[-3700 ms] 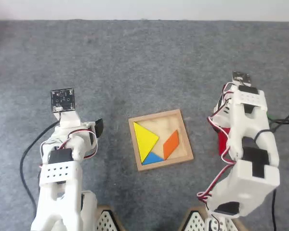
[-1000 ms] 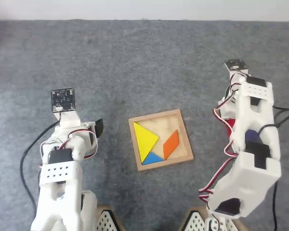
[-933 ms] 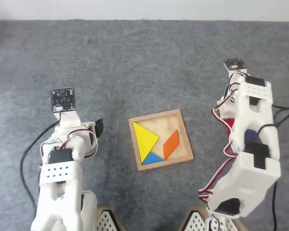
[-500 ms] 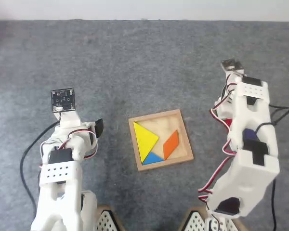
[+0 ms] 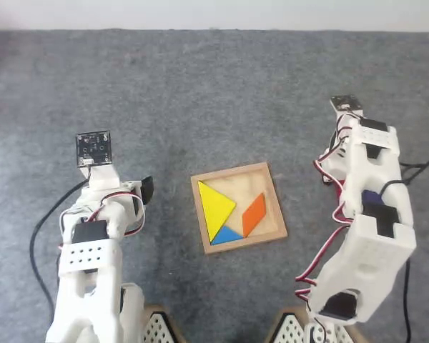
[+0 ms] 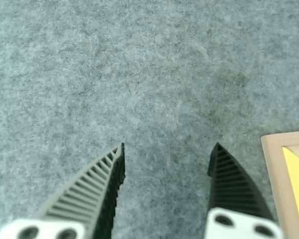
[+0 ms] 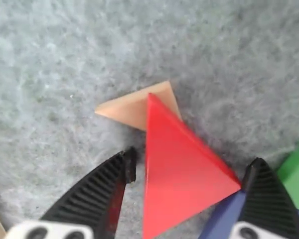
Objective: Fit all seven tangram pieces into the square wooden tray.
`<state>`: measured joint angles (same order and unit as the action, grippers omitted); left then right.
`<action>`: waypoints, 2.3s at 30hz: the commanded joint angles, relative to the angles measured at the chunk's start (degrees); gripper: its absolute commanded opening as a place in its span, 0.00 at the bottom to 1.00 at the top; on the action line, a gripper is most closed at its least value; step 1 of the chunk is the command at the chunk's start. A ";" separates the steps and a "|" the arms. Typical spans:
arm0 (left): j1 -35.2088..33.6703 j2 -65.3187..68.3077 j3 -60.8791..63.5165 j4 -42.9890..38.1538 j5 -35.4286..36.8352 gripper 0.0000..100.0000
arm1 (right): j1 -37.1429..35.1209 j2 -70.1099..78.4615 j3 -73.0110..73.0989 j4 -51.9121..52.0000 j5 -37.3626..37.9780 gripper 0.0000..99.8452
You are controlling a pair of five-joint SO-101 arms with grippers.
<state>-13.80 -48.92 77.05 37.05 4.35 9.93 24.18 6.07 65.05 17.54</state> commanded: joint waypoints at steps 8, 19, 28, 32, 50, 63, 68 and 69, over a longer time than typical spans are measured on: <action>-0.35 -0.53 -0.40 -1.32 -0.53 0.27 | 1.63 -4.35 5.01 -1.98 -3.08 0.34; -0.35 -0.62 -0.40 -1.32 -0.53 0.27 | 1.19 -4.70 4.66 -2.07 -3.08 0.34; -0.35 -0.62 -0.40 -1.32 -0.53 0.27 | -0.13 -4.35 4.75 -2.07 -3.08 0.13; -0.35 -0.62 -0.40 -1.32 -0.53 0.27 | -0.13 -4.53 4.75 -2.07 -3.08 0.15; -0.35 -0.44 -0.40 -1.32 -0.53 0.27 | -0.66 -4.97 -9.49 10.68 -6.42 0.15; -0.35 -0.44 -0.40 -1.32 -0.53 0.27 | -15.52 -4.97 -21.71 27.91 -41.67 0.15; -0.35 -0.44 -0.31 -1.32 -0.53 0.27 | -24.66 -4.97 -24.35 29.05 -56.35 0.14; -0.35 -0.44 -0.31 -1.32 -0.53 0.27 | -26.68 -4.97 -24.35 28.26 -58.90 0.14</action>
<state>-13.80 -48.92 77.05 37.05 4.35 -11.78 21.63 -15.12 93.89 -33.80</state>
